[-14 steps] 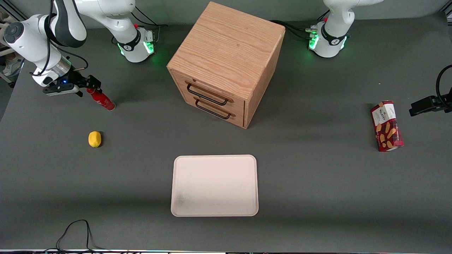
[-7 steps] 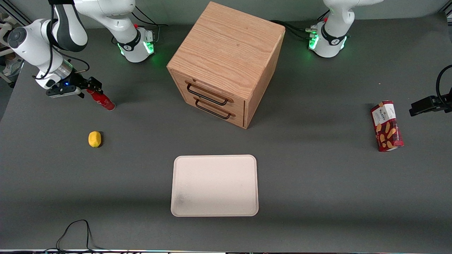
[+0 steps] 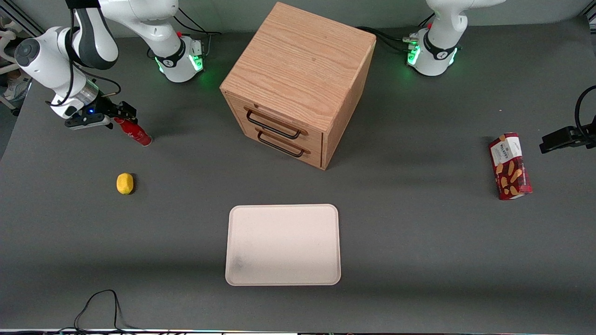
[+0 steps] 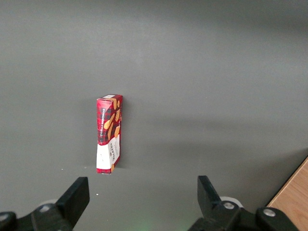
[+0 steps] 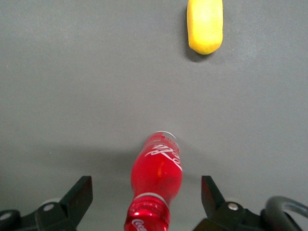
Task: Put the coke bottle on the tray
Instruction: 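Close the right gripper around the bottle's neck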
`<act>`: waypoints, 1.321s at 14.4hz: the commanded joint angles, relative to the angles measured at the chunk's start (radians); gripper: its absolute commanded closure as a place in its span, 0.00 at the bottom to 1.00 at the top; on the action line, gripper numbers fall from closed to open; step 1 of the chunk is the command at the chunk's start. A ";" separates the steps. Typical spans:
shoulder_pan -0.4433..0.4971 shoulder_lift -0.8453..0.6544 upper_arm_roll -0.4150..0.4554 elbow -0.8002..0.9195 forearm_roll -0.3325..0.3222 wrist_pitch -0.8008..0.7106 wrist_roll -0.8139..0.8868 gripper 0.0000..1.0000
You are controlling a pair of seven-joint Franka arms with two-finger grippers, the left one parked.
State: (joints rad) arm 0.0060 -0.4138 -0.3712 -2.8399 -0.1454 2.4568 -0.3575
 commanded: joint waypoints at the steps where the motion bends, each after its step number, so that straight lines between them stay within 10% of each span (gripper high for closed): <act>1: -0.001 -0.026 -0.012 -0.055 -0.040 0.037 -0.015 0.00; 3: -0.001 -0.026 -0.012 -0.053 -0.040 0.037 -0.014 0.00; 7: -0.001 -0.026 -0.011 -0.049 -0.042 0.005 -0.006 0.57; 10: -0.001 -0.026 -0.011 -0.047 -0.045 -0.004 -0.006 0.80; 19: 0.000 -0.051 0.043 0.169 -0.056 -0.264 -0.002 0.92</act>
State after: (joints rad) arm 0.0059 -0.4222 -0.3563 -2.7388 -0.1785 2.2849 -0.3575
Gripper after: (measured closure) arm 0.630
